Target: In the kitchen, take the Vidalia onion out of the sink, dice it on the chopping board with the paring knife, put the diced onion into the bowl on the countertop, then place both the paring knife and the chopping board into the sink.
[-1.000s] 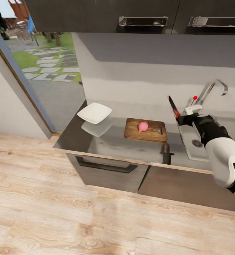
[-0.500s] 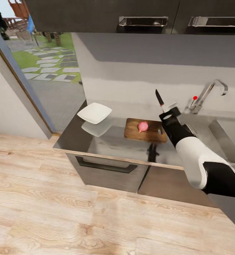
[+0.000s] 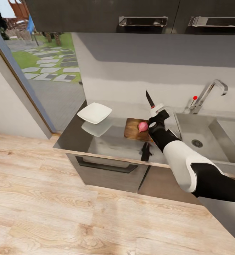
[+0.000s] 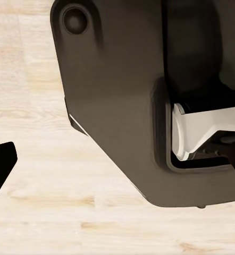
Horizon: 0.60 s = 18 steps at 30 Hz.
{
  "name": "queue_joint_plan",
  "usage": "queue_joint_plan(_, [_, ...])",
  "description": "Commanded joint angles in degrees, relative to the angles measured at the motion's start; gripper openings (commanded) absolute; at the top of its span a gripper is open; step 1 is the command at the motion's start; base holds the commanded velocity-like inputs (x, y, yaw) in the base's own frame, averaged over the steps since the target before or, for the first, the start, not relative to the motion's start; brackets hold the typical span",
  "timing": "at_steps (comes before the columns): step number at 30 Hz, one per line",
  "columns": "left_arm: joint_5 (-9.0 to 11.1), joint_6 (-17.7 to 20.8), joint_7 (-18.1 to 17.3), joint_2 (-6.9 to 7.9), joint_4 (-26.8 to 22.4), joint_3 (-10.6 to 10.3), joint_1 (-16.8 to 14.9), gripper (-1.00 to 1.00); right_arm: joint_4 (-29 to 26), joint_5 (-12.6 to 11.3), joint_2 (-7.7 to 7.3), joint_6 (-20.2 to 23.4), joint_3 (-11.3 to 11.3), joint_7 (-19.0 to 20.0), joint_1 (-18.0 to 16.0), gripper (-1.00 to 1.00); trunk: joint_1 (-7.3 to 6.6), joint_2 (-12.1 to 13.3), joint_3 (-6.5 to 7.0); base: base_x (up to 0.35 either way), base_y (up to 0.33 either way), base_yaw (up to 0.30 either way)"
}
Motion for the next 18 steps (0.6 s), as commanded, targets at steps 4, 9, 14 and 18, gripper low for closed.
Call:
queue_joint_plan(4, [0.10, 0.36, 0.35, 0.02, 0.10, -0.14, 0.02, 1.00, 3.13, 0.87, 0.30, -0.46, -0.43, -1.08, -0.04, -1.00, 0.04, -0.10, -0.09, 0.000, 0.000, 0.000])
queue_joint_plan(9, [0.11, 0.36, 0.35, 0.03, 0.13, -0.14, 0.02, 1.00, 5.19, 0.89, 0.61, -1.21, -0.45, -1.19, -0.04, -1.00, 0.04, -0.10, -0.09, 0.000, 0.000, 0.000])
queue_joint_plan(14, [0.06, 0.36, 0.35, -0.02, 0.15, -0.14, 0.02, 1.00, 8.23, 1.12, 0.66, -2.57, -0.44, -1.34, -0.04, -1.00, 0.04, -0.10, -0.09, 0.000, 0.000, 0.000])
queue_joint_plan(18, [0.03, 0.36, 0.35, -0.03, 0.11, -0.21, 0.02, 1.00, 8.48, 1.30, 0.90, -2.63, -0.38, -1.35, -0.04, -1.00, 0.04, -0.10, -0.09, 0.000, -0.027, 0.000])
